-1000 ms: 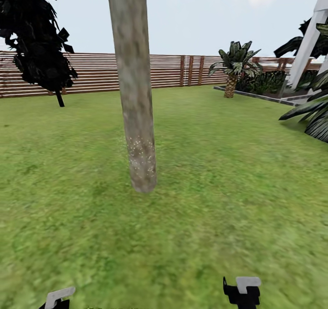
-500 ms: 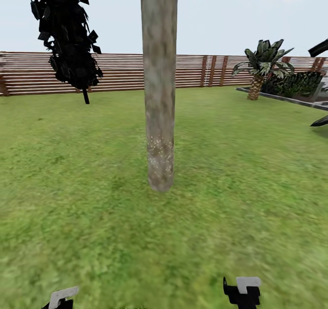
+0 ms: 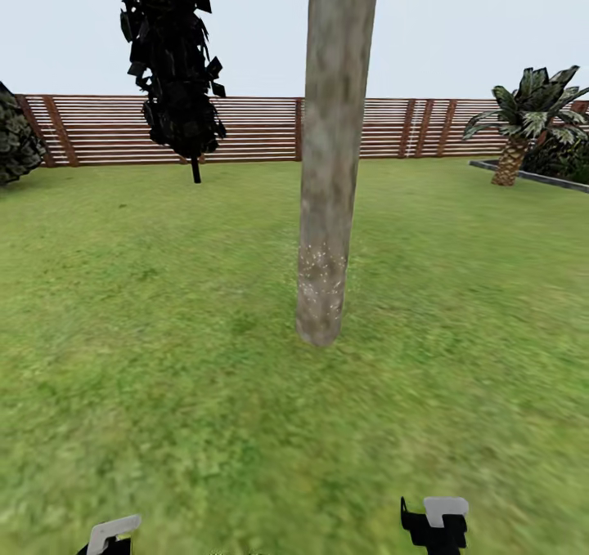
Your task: In the garden, pick up the pesticide atomizer on the floor and spray pesticide onto both trees until each tree trunk is fully covered.
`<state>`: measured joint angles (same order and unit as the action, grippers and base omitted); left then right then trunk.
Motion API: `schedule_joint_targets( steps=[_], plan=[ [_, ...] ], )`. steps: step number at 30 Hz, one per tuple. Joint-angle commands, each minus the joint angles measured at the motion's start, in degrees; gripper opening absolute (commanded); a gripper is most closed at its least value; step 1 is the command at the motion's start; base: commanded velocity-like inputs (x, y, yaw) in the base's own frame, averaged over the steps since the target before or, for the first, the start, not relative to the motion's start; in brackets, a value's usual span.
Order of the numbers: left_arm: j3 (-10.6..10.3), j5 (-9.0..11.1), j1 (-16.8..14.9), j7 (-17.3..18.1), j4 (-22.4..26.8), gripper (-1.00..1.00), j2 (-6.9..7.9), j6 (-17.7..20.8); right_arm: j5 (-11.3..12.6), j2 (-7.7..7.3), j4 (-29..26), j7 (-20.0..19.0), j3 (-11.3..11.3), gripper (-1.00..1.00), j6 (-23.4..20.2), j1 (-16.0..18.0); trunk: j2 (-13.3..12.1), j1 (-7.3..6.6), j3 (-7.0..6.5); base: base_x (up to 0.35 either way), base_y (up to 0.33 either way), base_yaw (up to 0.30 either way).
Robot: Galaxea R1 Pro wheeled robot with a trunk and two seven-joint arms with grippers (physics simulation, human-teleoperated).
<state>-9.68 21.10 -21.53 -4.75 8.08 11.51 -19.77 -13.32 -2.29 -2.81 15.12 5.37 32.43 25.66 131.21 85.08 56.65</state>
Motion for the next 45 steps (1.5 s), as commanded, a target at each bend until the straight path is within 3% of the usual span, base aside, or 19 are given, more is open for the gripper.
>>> schedule_joint_targets(
  steps=[1, 45],
  plan=[
    [0.04, 0.00, 0.00, 0.00, 0.00, -1.00, 0.00, 0.00, 0.01, 0.00, 0.00, 0.00, -0.01, 1.00, 0.00, 0.00, 0.00, 0.00, 0.00, 0.000, 0.000, 0.281],
    [0.05, 0.00, 0.00, 0.00, 0.00, -1.00, 0.01, 0.00, -0.03, -0.03, 0.00, 0.01, 0.01, 1.00, 0.00, 0.00, 0.00, 0.00, 0.00, 0.000, 0.000, 0.281]
  ],
)
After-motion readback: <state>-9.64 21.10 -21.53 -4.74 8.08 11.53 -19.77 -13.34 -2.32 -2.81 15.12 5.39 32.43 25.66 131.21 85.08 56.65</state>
